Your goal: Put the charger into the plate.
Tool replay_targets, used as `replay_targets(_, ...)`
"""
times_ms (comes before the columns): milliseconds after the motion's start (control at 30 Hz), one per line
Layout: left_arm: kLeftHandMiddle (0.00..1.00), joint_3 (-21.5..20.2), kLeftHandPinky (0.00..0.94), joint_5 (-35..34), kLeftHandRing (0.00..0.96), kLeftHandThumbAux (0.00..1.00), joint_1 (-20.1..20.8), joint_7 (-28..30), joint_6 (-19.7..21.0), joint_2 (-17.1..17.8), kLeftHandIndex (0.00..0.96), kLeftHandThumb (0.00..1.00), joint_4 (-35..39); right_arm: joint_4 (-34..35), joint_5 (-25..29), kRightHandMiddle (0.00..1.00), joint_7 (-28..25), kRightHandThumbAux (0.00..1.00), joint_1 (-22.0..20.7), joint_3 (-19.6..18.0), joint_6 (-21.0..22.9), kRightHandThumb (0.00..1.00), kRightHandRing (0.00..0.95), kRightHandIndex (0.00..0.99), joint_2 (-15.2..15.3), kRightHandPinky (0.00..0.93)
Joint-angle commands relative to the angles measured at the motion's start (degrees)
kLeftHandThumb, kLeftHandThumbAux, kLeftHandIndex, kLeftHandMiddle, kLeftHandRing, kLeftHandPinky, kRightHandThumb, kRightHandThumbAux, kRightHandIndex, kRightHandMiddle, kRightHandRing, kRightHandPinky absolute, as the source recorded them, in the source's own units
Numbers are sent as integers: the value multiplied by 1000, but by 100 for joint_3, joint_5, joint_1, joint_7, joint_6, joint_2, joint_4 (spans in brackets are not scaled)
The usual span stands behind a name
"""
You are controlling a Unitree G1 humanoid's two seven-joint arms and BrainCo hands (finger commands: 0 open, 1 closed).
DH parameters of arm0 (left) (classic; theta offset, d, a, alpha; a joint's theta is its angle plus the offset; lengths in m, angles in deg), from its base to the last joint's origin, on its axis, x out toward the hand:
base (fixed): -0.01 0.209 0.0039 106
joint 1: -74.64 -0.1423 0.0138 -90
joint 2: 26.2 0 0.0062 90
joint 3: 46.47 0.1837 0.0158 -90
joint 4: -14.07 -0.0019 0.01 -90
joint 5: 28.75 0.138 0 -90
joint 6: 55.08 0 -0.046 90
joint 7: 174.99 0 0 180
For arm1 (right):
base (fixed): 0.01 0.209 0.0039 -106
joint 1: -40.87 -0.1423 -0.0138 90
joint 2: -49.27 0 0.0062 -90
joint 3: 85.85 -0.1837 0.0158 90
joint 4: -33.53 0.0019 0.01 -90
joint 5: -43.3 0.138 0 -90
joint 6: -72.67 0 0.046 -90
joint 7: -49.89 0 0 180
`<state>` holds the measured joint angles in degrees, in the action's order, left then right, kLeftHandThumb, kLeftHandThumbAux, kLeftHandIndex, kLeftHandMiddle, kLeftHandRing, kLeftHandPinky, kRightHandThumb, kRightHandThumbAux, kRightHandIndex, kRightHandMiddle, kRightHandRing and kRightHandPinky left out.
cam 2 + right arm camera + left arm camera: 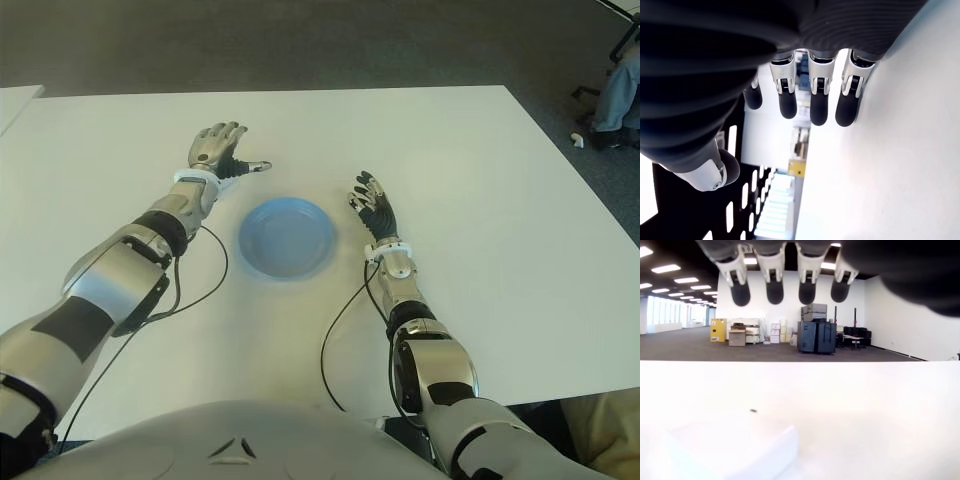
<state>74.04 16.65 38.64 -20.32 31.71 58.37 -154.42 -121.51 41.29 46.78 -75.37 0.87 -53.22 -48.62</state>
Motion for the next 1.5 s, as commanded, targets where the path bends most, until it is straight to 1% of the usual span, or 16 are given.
replay_targets(33,0,38,0,-49,0,147,29,239,102,-68,0,162,-3,-326,-108,135,-86,583,433,88,362,137,133,76,-66,152)
replay_targets(233,0,38,0,-77,0,165,84,519,301,-136,0,139,-40,-336,-100,139,-150,579,427,100,402,135,136,78,-23,156)
replay_targets(400,0,-63,0,-181,0,181,60,641,427,-191,0,125,-53,-344,-107,148,-146,585,430,112,374,133,143,81,5,161)
replay_targets(733,0,-235,0,-408,0,207,-114,449,484,-211,0,133,-69,-365,-61,159,-214,602,441,89,353,131,155,85,38,171)
replay_targets(1033,0,-269,0,-441,0,253,-284,394,538,-188,0,128,-91,-374,-36,173,-280,611,480,51,255,130,173,88,64,197)
replay_targets(1233,0,-161,0,-351,0,342,-409,504,641,-166,0,56,-108,-370,0,189,-342,622,515,5,137,128,194,90,63,221)
replay_targets(1500,0,-8,0,-256,0,447,-637,770,674,-42,0,4,-135,-327,24,206,-376,645,579,-44,-7,124,224,90,44,258)
